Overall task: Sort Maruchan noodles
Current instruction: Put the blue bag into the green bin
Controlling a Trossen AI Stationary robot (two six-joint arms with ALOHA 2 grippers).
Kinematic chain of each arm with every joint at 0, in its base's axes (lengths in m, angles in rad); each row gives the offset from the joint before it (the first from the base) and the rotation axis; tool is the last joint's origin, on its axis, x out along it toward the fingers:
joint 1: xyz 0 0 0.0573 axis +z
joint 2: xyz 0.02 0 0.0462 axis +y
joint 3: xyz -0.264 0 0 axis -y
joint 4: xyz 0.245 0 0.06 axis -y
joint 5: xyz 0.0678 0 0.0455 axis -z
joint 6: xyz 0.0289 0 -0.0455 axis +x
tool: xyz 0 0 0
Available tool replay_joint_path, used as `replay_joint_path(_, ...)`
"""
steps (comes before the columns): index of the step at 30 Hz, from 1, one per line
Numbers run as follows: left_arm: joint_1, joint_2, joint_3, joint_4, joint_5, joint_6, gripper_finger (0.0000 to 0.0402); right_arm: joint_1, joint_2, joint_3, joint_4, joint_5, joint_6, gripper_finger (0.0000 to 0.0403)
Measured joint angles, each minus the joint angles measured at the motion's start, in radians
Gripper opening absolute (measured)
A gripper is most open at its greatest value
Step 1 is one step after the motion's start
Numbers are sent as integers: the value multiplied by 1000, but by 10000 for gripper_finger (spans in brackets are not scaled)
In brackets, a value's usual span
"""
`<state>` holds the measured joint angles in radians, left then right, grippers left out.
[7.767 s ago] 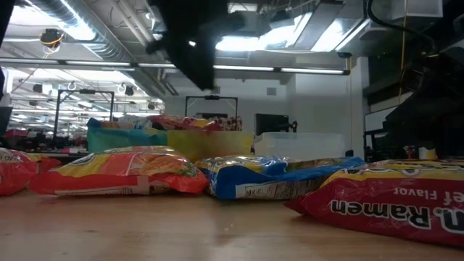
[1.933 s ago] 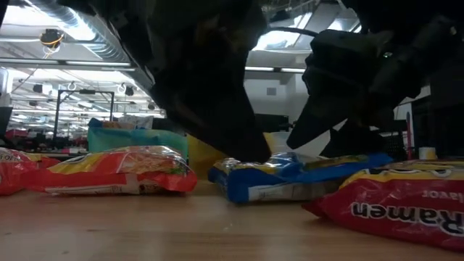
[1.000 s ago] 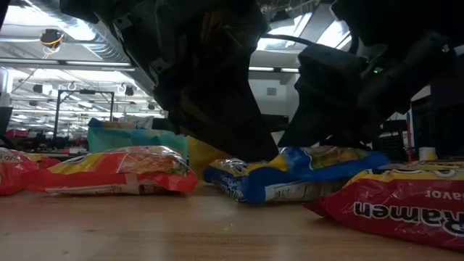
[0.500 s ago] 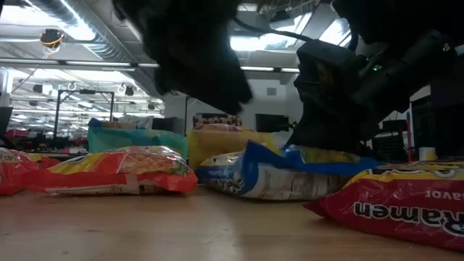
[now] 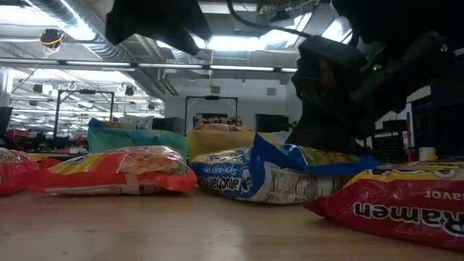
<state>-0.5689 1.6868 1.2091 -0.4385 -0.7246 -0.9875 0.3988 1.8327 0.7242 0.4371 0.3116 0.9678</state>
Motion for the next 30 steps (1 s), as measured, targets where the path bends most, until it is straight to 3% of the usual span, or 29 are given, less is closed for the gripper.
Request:
replay_joint_path(6,-42,0,0,14,-48,-111,133,0,-76,0,4,35,-65,3)
replay_joint_path(15,-70,-8,-16,89,-49,-133,159,0,-196,1,-1,108,-174,2)
replay_joint_path(24,-75,-8,-208,540,-44,-204,196,0,-282,2,-48,231,-274,2)
replay_joint_path(27,-94,-7,-304,686,-106,-289,202,0,-308,2,-52,271,-316,1)
replay_joint_path(30,-121,-7,-394,805,-239,-344,205,0,-328,2,-46,282,-349,1)
